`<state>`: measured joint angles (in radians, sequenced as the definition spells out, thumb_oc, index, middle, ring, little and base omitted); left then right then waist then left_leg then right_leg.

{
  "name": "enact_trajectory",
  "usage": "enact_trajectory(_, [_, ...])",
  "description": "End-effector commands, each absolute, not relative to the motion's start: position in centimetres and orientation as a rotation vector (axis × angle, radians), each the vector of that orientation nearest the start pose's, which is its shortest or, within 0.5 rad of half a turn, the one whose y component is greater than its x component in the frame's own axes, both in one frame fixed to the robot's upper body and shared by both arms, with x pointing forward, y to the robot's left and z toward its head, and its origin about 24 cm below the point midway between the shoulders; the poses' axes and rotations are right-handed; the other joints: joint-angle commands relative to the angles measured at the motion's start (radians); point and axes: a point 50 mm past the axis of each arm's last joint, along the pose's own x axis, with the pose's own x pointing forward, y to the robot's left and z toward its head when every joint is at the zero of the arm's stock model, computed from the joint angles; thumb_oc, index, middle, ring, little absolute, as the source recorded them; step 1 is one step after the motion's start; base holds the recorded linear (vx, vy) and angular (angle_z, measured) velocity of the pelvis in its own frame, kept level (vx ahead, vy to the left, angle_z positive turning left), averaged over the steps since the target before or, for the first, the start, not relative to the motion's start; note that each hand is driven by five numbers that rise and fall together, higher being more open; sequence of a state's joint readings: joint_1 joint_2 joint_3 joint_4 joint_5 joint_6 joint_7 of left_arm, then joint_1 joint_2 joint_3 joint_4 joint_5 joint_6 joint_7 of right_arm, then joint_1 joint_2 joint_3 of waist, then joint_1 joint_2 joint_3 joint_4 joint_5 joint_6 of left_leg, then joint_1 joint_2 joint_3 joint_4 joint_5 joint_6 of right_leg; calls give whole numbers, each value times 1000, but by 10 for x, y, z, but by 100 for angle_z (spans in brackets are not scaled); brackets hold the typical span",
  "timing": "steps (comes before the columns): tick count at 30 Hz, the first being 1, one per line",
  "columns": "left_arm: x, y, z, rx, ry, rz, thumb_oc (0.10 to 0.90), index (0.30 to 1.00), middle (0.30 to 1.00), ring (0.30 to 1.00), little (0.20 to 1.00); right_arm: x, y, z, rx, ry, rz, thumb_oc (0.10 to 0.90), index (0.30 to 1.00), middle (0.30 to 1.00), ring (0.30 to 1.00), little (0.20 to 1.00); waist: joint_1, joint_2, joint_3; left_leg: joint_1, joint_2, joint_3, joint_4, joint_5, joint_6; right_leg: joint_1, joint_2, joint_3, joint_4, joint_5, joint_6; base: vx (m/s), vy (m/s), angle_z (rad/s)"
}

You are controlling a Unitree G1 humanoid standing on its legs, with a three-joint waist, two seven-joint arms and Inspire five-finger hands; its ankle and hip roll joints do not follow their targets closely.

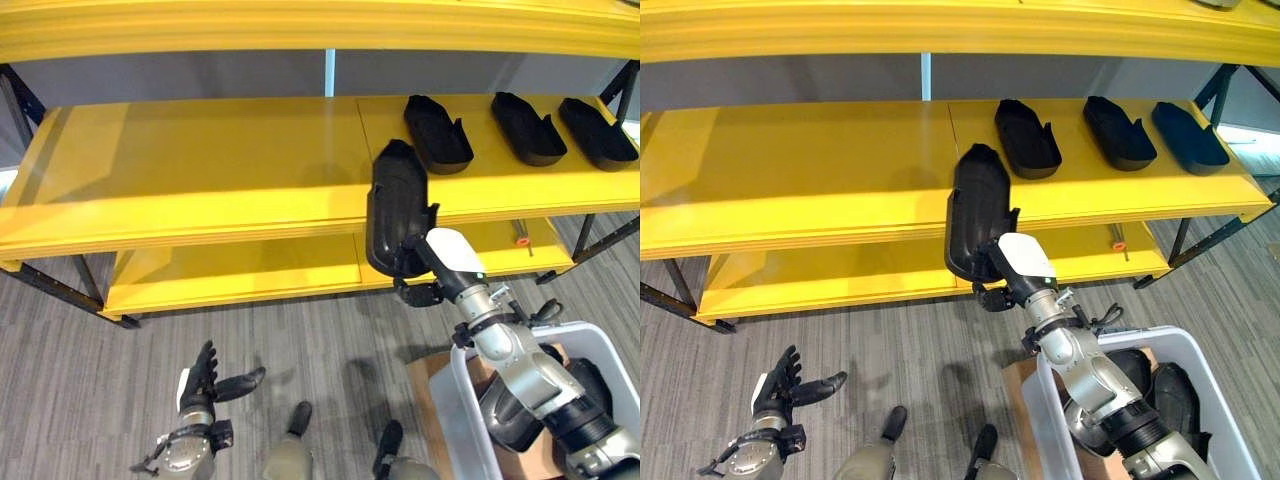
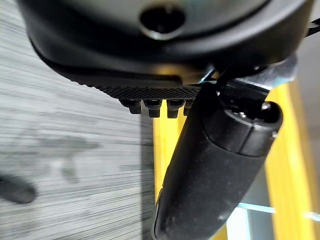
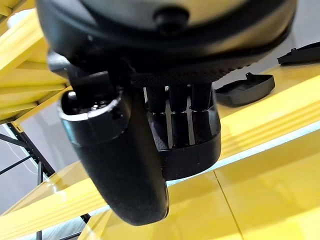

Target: Move parts from the plastic box to the shelf.

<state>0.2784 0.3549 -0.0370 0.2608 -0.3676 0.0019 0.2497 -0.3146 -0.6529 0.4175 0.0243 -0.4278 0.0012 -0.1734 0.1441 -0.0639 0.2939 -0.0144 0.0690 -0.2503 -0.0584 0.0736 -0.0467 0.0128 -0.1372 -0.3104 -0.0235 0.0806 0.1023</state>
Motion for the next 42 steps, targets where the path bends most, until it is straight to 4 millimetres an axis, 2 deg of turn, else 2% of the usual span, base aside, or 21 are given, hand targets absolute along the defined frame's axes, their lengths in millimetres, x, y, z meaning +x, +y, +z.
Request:
enact_trajectory(1, [183, 258, -23, 113, 334, 342, 900, 1000, 1000, 1000, 1000, 305, -155, 193, -1067, -709, 79, 400, 300, 300, 300, 300, 9, -10, -90, 126, -14, 36, 1, -158, 28, -113, -79, -8, 97, 1, 64, 170, -211, 15])
enact_trajectory(5, [190, 253, -18, 107, 313, 314, 900, 1000, 1000, 1000, 1000, 308, -154, 204, -1081, -743, 79, 400, 300, 300, 300, 300, 6, -7, -100, 119, 36, 24, -17, -137, 0, -101, -52, -37, 100, -35, 47, 130, -154, 22])
enact_trajectory(10, [191, 250, -19, 98, 313, 299, 900, 1000, 1000, 1000, 1000, 308, -150, 217, -1091, -789, 91, 400, 300, 300, 300, 300, 10, -7, -108, 101, 73, 20, -28, -113, -24, -92, -25, -54, 85, -56, 29, 98, -150, 20])
enact_trajectory(13, [192, 249, -19, 94, 313, 293, 900, 1000, 1000, 1000, 1000, 308, -146, 225, -1101, -824, 99, 400, 300, 300, 300, 300, 11, -11, -107, 68, 100, 13, -17, -93, -52, -75, 13, -49, 51, -76, 5, 71, -152, 28])
enact_trajectory(14, [192, 250, -18, 97, 312, 294, 900, 1000, 1000, 1000, 1000, 308, -145, 228, -1104, -834, 105, 400, 300, 300, 300, 300, 12, -17, -99, 29, 97, 22, 87, -87, -59, -64, 23, -33, 39, -84, -9, 95, -199, 40])
enact_trajectory(15, [193, 250, -17, 85, 305, 294, 900, 1000, 1000, 1000, 1000, 308, -144, 232, -1099, -855, 103, 400, 300, 300, 300, 300, 37, -20, -68, -40, 64, 29, 251, -35, -72, -25, 32, -30, 20, -97, -31, 31, -88, 27])
enact_trajectory(16, [193, 250, -17, 85, 303, 293, 900, 1000, 1000, 1000, 1000, 308, -144, 232, -1099, -856, 101, 400, 300, 300, 300, 300, 33, -20, -66, -51, 58, 24, 270, -40, -71, -23, 30, -35, 17, -94, -30, -26, -73, 27])
enact_trajectory(17, [196, 248, -15, 80, 294, 286, 900, 1000, 1000, 1000, 1000, 308, -143, 235, -1095, -865, 100, 400, 300, 300, 300, 300, 49, -21, -34, -107, 31, 18, 389, -7, -69, 1, 28, -45, 12, -98, -43, -53, -50, 44])
enact_trajectory(19, [198, 247, -12, 74, 281, 277, 900, 1000, 1000, 1000, 1000, 309, -144, 237, -1104, -868, 87, 400, 300, 300, 300, 300, 62, -22, -6, -182, 9, 38, 427, 14, -55, 22, 21, -71, 5, -113, -48, 17, -48, 63])
enact_trajectory(20, [198, 247, -11, 77, 284, 269, 900, 1000, 1000, 1000, 1000, 309, -153, 234, -1117, -839, 62, 400, 300, 300, 300, 300, 65, -30, -7, -243, 57, 134, 279, -1, -43, 46, 15, -99, -7, -128, -36, 194, -5, 59])
enact_trajectory(21, [198, 247, -12, 82, 287, 266, 900, 1000, 1000, 1000, 1000, 309, -156, 232, -1114, -825, 56, 400, 300, 300, 300, 300, 64, -32, -6, -271, 79, 146, 238, 15, -49, 62, 20, -94, -11, -140, -26, 157, 11, 53])
enact_trajectory(22, [198, 247, -12, 86, 288, 263, 900, 1000, 1000, 1000, 1000, 309, -157, 231, -1112, -823, 53, 400, 300, 300, 300, 300, 69, -34, -8, -272, 79, 154, 221, 40, -47, 53, 17, -103, -10, -131, -31, 168, 23, 61])
enact_trajectory(23, [199, 247, -11, 103, 288, 258, 900, 1000, 1000, 1000, 1000, 308, -159, 228, -1107, -813, 45, 400, 300, 300, 300, 300, 65, -32, -14, -291, 112, 179, 158, 84, -62, 69, 25, -97, -15, -147, -23, 103, 92, 48])
enact_trajectory(24, [200, 247, -12, 117, 291, 248, 900, 1000, 1000, 1000, 1000, 307, -163, 225, -1108, -799, 29, 400, 300, 300, 300, 300, 68, -28, -18, -319, 120, 220, 107, 126, -65, 76, 20, -113, -15, -146, -22, 238, 148, 38])
enact_trajectory(25, [199, 247, -13, 121, 295, 248, 900, 1000, 1000, 1000, 1000, 307, -164, 223, -1111, -791, 27, 400, 300, 300, 300, 300, 79, -28, -28, -312, 124, 204, 114, 132, -71, 87, 16, -102, -15, -150, -17, 206, 214, 36])
enact_trajectory(26, [197, 249, -14, 117, 301, 255, 900, 1000, 1000, 1000, 1000, 306, -162, 220, -1113, -786, 43, 400, 300, 300, 300, 300, 79, -30, -45, -272, 129, 212, 104, 98, -63, 97, 14, -90, -11, -160, -11, 286, 220, 28])
enact_trajectory(28, [197, 251, -14, 121, 304, 264, 900, 1000, 1000, 1000, 1000, 306, -158, 213, -1104, -770, 53, 400, 300, 300, 300, 300, 77, -40, -72, -230, 125, 241, 81, 92, -61, 115, 1, -83, -9, -160, 2, 273, 217, -42])
enact_trajectory(30, [197, 255, -12, 129, 298, 266, 900, 1000, 1000, 1000, 1000, 305, -153, 207, -1075, -759, 67, 400, 300, 300, 300, 300, 85, -57, -85, -199, 98, 267, 106, 43, -38, 128, -40, -72, 7, -149, 24, 257, 288, -71])
enact_trajectory(36, [198, 260, -5, 147, 278, 280, 900, 1000, 1000, 1000, 1000, 308, -145, 204, -1046, -748, 73, 400, 300, 300, 300, 300, 93, -80, -86, -186, 65, 310, 141, -16, -3, 121, -98, -63, 24, -106, 62, 156, 213, -24])
enact_trajectory(37, [199, 263, -4, 153, 274, 293, 900, 1000, 1000, 1000, 1000, 309, -142, 206, -1038, -753, 74, 400, 300, 300, 300, 300, 97, -88, -84, -197, 49, 314, 163, -44, 11, 107, -117, -54, 26, -86, 75, 89, 167, -24])
enact_trajectory(42, [199, 264, -3, 152, 269, 308, 900, 1000, 1000, 1000, 1000, 312, -135, 208, -1036, -765, 82, 400, 300, 300, 300, 300, 103, -98, -76, -205, 22, 321, 197, -90, 37, 83, -151, -45, 43, -38, 95, 73, 144, -10])
